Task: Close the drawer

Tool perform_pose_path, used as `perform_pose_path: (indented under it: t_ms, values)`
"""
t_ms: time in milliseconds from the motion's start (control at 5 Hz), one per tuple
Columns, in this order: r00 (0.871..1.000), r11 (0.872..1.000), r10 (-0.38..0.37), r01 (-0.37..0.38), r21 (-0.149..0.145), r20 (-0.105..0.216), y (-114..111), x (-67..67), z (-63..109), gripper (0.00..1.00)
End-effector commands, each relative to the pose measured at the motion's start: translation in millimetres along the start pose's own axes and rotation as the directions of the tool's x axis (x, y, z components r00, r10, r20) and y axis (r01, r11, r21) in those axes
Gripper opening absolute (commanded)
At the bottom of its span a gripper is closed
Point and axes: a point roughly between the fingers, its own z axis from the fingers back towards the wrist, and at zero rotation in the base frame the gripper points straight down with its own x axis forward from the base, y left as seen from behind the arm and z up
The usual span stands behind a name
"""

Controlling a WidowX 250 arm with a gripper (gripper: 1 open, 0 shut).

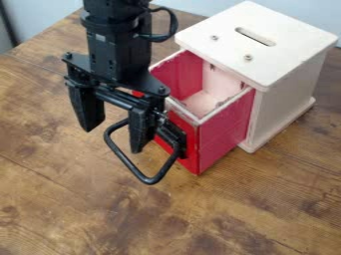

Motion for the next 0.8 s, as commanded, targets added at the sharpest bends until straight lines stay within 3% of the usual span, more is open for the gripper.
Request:
perform_pose_path:
  t_ms: [0, 200, 400, 600]
  values:
    - [0.986, 1.000, -0.027, 0.026, 0.008, 0.163, 9.7, 4.2, -10.7, 1.00]
    - [0.965, 1.000, -0.029, 0.026, 0.015, 0.259, 18.6, 8.1, -6.6, 1.00]
    - [0.973, 1.000, -0.022, 0.021, 0.008, 0.229, 18.8, 8.1, 15.8, 1.00]
    - [0.969, 0.999, 0.032, -0.034, 0.003, 0.244, 11.4, 13.9, 32.2, 1.00]
